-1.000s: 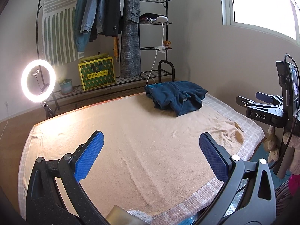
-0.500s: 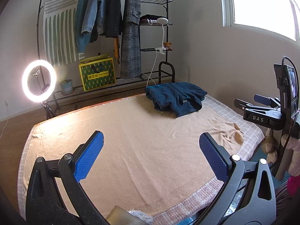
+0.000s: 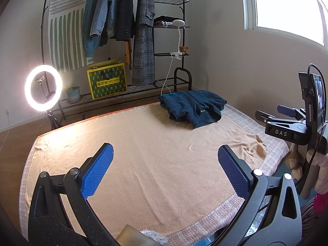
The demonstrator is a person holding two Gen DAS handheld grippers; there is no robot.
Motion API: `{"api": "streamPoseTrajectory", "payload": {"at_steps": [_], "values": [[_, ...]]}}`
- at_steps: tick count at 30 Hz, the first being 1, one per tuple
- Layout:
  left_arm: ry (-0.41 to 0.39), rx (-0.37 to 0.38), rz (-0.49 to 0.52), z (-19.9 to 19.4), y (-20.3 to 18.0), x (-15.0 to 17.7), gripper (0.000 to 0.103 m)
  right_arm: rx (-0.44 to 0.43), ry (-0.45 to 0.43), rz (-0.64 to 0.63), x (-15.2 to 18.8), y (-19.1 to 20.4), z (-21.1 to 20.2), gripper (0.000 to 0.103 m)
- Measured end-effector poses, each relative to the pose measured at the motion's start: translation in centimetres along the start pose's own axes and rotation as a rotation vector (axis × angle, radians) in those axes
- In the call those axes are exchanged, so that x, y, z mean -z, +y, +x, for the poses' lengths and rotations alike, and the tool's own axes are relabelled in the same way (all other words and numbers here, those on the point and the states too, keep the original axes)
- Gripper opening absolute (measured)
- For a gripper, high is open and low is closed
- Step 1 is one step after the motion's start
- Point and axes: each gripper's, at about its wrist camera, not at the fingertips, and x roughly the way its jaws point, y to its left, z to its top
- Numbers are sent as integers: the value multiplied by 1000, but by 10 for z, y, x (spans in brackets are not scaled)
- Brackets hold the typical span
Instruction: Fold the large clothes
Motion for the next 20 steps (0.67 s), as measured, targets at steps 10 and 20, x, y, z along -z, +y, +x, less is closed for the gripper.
{"api": "streamPoseTrajectory", "payload": {"at_steps": [10,20], "values": [[-4,-1,0,-2,0,-1,103,-2,0,0,2,0,1,85],[-20,-12,15,-6,-8,-1,103,-1,3,-6,5,0,1,85]]}}
